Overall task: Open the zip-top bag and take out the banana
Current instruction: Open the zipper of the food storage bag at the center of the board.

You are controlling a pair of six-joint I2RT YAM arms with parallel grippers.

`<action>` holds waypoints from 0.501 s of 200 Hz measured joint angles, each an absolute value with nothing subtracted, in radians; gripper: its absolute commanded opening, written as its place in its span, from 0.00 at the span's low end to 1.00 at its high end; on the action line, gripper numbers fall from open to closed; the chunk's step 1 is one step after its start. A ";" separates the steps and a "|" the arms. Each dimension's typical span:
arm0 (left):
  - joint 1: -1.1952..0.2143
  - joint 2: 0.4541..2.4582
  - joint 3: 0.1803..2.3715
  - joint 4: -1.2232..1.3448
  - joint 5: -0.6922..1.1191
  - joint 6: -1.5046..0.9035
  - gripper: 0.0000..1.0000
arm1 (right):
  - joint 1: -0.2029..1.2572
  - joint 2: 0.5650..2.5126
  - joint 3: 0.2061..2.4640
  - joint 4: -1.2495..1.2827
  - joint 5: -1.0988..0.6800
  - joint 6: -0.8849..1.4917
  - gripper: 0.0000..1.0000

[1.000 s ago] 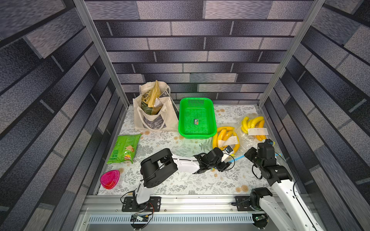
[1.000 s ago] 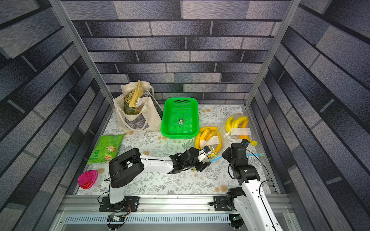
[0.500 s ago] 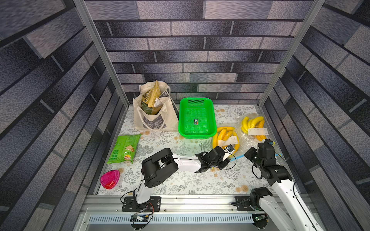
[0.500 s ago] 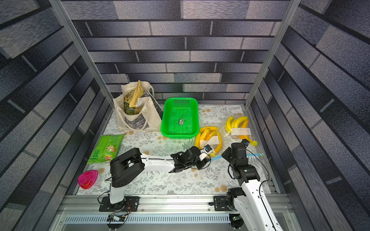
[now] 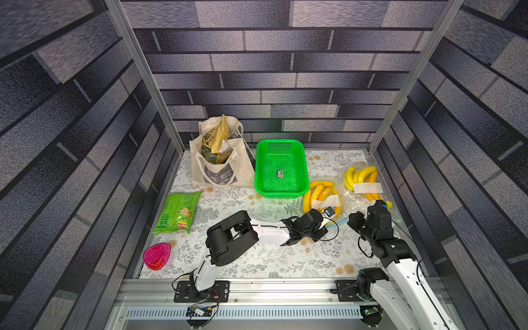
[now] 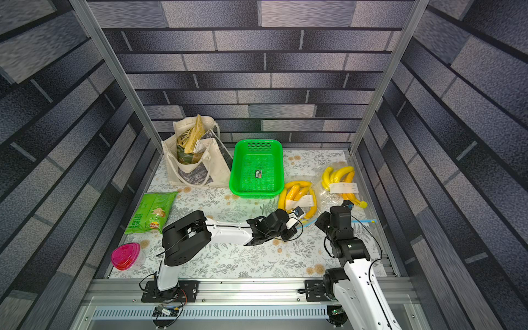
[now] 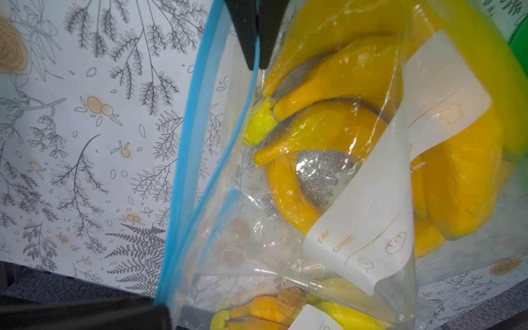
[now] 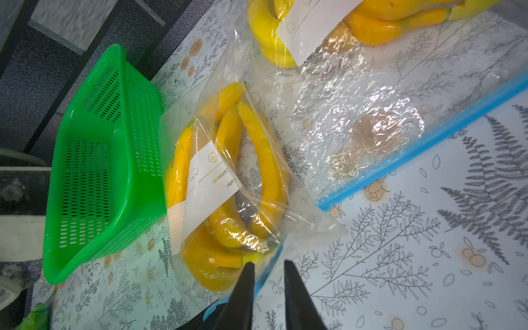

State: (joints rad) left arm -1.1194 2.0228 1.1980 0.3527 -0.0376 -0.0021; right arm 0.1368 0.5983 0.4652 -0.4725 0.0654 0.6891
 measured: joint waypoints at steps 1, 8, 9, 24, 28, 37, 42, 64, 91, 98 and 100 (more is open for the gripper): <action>-1.118 2.023 1.199 0.354 -0.036 -0.003 0.00 | 0.137 0.596 0.461 -0.468 0.062 0.692 0.36; -1.113 2.023 1.203 0.360 -0.029 -0.012 0.00 | 0.137 0.583 0.446 -0.456 0.036 0.694 0.37; -1.112 2.023 1.204 0.362 -0.028 -0.013 0.00 | 0.137 0.582 0.443 -0.452 0.031 0.698 0.38; -1.095 2.023 1.213 0.378 -0.009 -0.035 0.00 | 0.137 0.566 0.414 -0.420 -0.021 0.703 0.39; -1.091 2.023 1.215 0.382 -0.004 -0.037 0.00 | 0.137 0.563 0.406 -0.411 -0.035 0.702 0.40; -1.084 2.022 1.221 0.387 0.004 -0.043 0.00 | 0.137 0.565 0.389 -0.384 -0.062 0.714 0.40; -1.083 2.023 1.223 0.389 0.009 -0.046 0.00 | 0.137 0.567 0.379 -0.369 -0.076 0.717 0.40; -1.072 2.023 1.241 0.390 0.034 -0.055 0.00 | 0.137 0.603 0.340 -0.304 -0.129 0.744 0.37; -1.074 2.023 1.251 0.403 0.065 -0.062 0.00 | 0.137 0.662 0.326 -0.231 -0.171 0.767 0.37; -1.075 2.023 1.251 0.403 0.073 -0.062 0.00 | 0.137 0.673 0.326 -0.212 -0.177 0.770 0.37; -1.076 2.023 1.251 0.403 0.075 -0.062 0.00 | 0.137 0.675 0.326 -0.207 -0.178 0.771 0.37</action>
State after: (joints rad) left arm -1.0760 2.0228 1.2510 0.4034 0.0746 -0.0616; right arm 0.1368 0.6754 0.3260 -0.2066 -0.1780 0.7708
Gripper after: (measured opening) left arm 0.051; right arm 0.366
